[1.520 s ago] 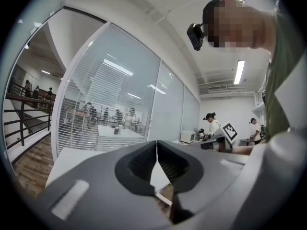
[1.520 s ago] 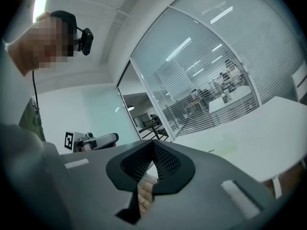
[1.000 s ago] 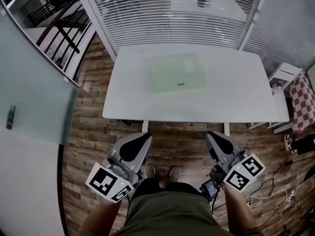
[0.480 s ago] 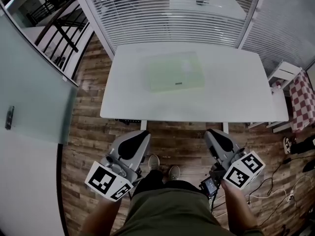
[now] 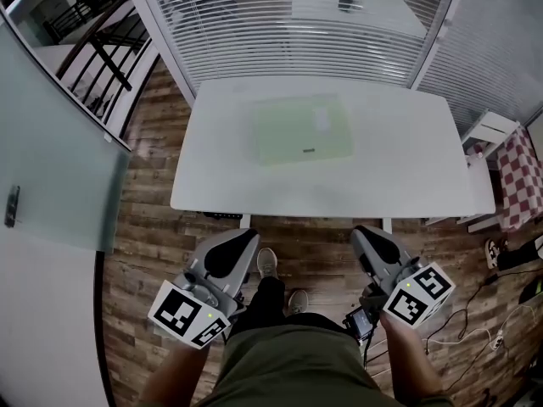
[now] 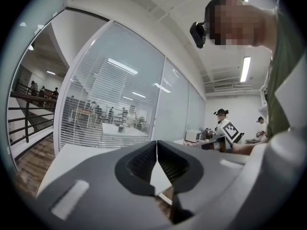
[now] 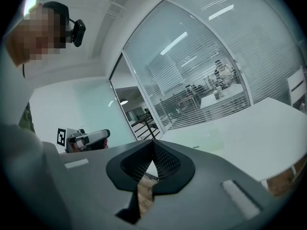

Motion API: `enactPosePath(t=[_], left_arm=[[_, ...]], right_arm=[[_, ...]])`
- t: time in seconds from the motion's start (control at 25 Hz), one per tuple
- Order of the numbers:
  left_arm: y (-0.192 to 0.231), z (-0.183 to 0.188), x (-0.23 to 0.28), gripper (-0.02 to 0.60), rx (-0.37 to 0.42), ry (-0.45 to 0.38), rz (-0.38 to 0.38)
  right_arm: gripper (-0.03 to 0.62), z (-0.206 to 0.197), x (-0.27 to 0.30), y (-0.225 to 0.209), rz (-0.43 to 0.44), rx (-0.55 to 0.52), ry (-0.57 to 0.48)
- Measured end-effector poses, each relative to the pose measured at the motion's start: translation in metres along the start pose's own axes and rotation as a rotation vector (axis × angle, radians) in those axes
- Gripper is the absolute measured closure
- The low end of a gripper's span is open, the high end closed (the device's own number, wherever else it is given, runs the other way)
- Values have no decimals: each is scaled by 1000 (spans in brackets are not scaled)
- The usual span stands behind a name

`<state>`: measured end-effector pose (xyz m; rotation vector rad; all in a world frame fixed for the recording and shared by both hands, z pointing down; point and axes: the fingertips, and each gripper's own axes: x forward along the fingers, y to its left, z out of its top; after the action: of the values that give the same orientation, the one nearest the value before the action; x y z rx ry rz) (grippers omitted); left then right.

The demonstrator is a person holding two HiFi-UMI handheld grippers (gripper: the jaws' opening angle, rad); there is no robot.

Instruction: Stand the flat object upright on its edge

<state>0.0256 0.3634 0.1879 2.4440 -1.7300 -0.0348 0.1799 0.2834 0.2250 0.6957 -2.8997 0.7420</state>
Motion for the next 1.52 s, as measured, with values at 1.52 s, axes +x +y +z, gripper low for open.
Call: enactPosePath(t=[1.52], left_arm=[[204, -11, 111, 577, -65, 70, -52]], right_arm=[[583, 25, 207, -55, -42, 40, 85]])
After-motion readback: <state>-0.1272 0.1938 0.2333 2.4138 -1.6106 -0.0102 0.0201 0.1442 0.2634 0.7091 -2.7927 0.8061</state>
